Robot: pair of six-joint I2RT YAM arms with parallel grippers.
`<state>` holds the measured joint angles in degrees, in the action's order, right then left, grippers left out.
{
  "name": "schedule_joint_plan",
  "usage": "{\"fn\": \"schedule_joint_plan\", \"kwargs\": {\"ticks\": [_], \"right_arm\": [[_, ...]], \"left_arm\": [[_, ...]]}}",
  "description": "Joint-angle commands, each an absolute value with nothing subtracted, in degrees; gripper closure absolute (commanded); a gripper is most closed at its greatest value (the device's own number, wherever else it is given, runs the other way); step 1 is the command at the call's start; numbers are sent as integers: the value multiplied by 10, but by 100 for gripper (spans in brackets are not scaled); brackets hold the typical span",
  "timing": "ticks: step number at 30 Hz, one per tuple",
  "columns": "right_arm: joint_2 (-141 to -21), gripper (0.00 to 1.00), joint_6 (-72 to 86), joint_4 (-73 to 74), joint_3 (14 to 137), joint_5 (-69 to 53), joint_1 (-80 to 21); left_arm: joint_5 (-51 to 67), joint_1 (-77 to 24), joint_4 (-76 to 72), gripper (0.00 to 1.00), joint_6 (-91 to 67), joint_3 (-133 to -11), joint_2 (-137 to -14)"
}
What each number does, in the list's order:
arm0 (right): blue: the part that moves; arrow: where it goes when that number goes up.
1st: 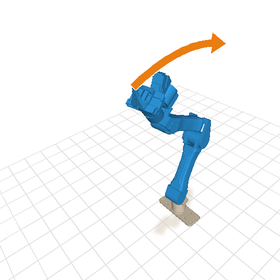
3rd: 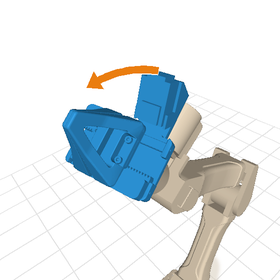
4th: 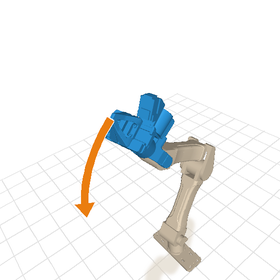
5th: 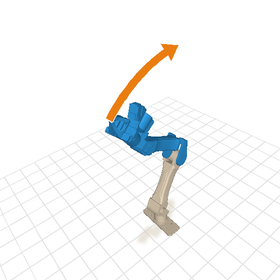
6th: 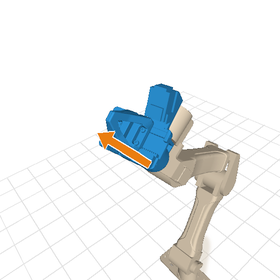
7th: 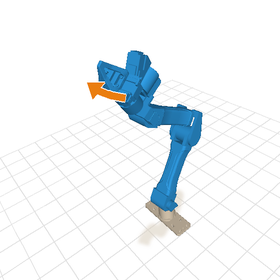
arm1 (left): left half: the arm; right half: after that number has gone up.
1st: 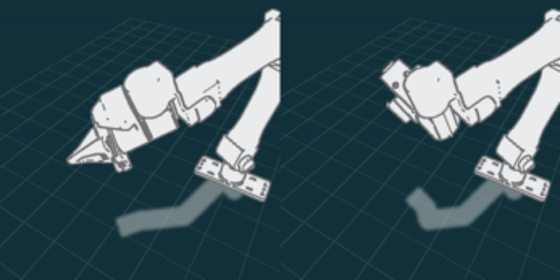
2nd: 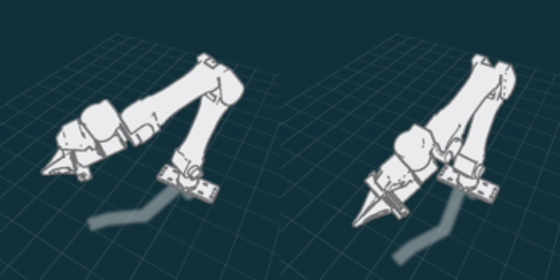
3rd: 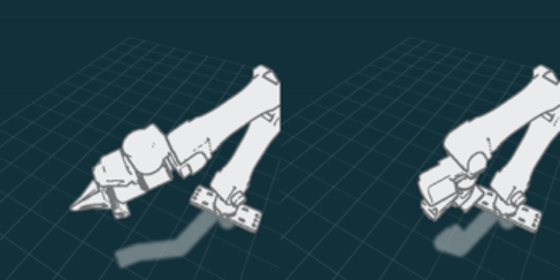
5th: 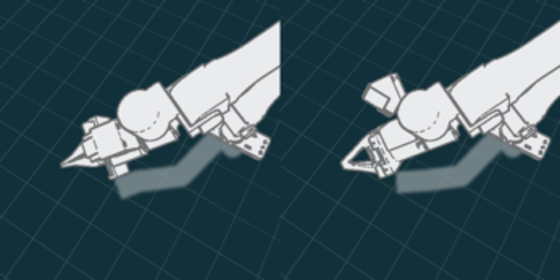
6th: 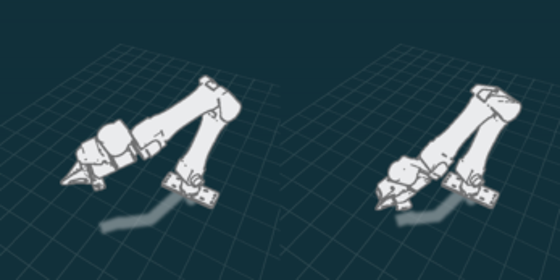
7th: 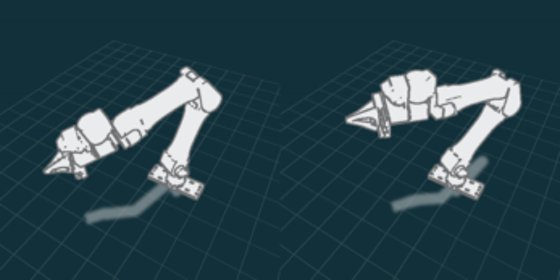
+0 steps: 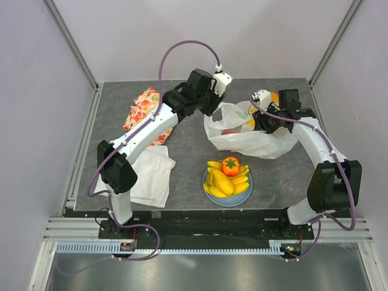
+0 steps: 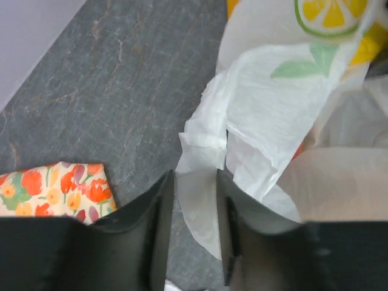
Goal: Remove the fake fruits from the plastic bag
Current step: Adjust the plastic bag at the center of the board.
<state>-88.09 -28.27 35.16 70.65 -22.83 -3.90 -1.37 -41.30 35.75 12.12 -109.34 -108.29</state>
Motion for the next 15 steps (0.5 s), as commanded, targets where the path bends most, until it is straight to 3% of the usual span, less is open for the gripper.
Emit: {"fn": "schedule_joint_plan", "kwargs": {"ticks": [1, 2, 4, 6, 7, 15], "right_arm": [[-853, 100, -258, 352, 738, -276, -39], [-853, 100, -257, 359, 739, -284, -39], [-859, 100, -254, 374, 740, -302, -39], [-857, 100, -254, 374, 737, -307, -39], [-855, 100, -254, 373, 737, -314, -40], [-853, 100, -240, 382, 772, -338, -39]], "left_arm": [[45, -382, 325, 48, 64, -1162, -1042], [146, -369, 325, 41, 42, -1173, -1021], [233, -364, 319, 33, 26, -1176, -1008], [297, -366, 310, 6, 5, -1159, -997], [307, -366, 309, 1, 5, -1154, -998], [301, -375, 324, 1, 42, -1122, -1065]]}}
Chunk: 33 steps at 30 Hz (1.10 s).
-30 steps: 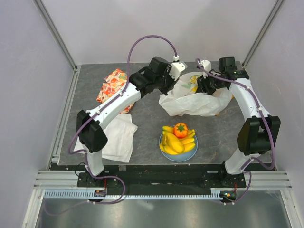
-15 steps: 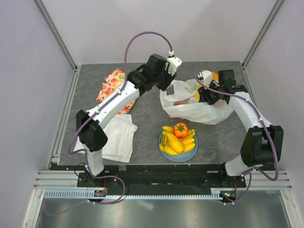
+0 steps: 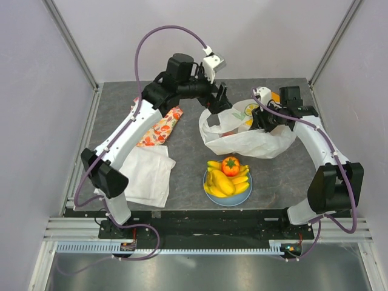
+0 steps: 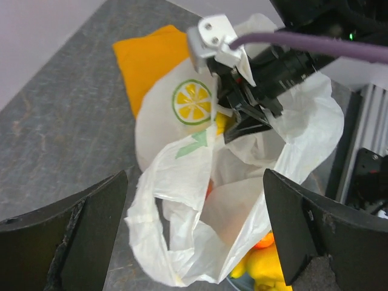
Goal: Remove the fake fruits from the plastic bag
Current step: Adjust the plastic bag at the center of the board.
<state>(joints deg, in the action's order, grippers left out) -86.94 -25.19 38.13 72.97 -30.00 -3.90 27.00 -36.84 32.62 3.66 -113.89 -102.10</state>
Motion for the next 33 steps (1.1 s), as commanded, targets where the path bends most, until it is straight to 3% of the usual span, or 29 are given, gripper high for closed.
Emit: {"fn": "schedule_joint_plan", "kwargs": {"ticks": [1, 11, 13, 14, 15, 16, 23, 25, 26, 27, 28, 33], "right_arm": [[-853, 100, -241, 385, 778, -343, -39], [-859, 100, -252, 412, 784, -370, -40], [-862, 100, -263, 417, 780, -373, -41], [-864, 100, -266, 419, 780, -374, -41], [-867, 100, -270, 424, 779, -374, -41], [-871, 100, -279, 427, 781, -374, -41], [-892, 100, -309, 460, 809, -371, -42], [-894, 100, -309, 460, 809, -374, -41], [-896, 100, -308, 460, 809, -375, -42], [-901, 100, -301, 460, 812, -377, -41], [-903, 100, -298, 461, 814, -378, -41], [-906, 100, -294, 461, 817, -379, -42]], "left_arm": [[288, -379, 319, 1, 44, -1121, -1073], [229, -381, 286, 2, 72, -1119, -1145], [221, -381, 292, 19, 74, -1123, -1156], [210, -381, 300, 64, 78, -1130, -1163], [191, -381, 301, 93, 76, -1129, -1165], [150, -381, 299, 98, 71, -1128, -1165], [112, -346, 294, 98, 91, -1123, -1151], [186, -336, 305, 95, 102, -1132, -1144], [221, -327, 313, 77, 101, -1135, -1142], [254, -323, 322, 52, 96, -1136, -1138], [304, -322, 328, 20, 85, -1133, -1132], [358, -332, 338, 14, 96, -1116, -1131]]}}
